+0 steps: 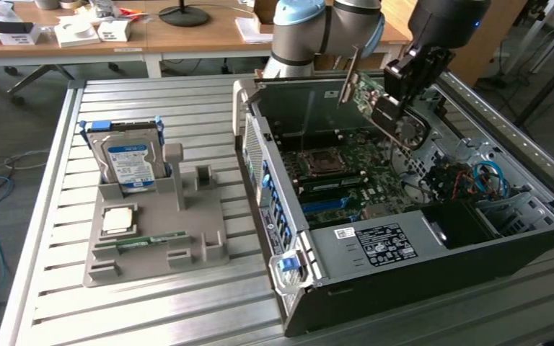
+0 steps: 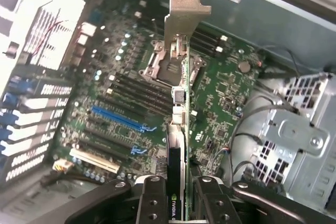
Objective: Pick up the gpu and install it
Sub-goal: 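Insert the gpu into the slot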
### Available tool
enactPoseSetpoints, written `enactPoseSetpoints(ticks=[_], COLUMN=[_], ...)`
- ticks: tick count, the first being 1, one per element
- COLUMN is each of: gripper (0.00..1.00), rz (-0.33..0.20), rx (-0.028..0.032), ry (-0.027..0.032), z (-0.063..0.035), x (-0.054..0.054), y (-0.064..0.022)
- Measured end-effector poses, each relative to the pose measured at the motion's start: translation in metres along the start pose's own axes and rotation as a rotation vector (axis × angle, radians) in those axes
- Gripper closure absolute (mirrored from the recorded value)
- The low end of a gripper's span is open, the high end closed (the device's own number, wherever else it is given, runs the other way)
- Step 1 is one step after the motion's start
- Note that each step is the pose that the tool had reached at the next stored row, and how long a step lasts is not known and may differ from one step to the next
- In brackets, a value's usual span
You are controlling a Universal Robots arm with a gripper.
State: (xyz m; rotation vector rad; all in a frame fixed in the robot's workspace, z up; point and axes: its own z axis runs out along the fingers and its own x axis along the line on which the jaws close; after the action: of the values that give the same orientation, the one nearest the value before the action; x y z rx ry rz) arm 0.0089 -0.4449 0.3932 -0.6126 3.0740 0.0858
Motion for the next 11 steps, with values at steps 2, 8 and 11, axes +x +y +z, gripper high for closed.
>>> enactPoseSetpoints(ticks=[2, 8, 11], gripper=[0.74, 0.74, 0.74], rz=[-0.036, -0.145, -0.199], rx=[0.0006, 0.0022, 0.0027], ry=[0.0024, 0.0095, 0.0129], z=[0.0001, 0.0004, 0.0006], x=[0.0000, 0.0000, 0.0000], y=[0.0000, 0.0000, 0.0000])
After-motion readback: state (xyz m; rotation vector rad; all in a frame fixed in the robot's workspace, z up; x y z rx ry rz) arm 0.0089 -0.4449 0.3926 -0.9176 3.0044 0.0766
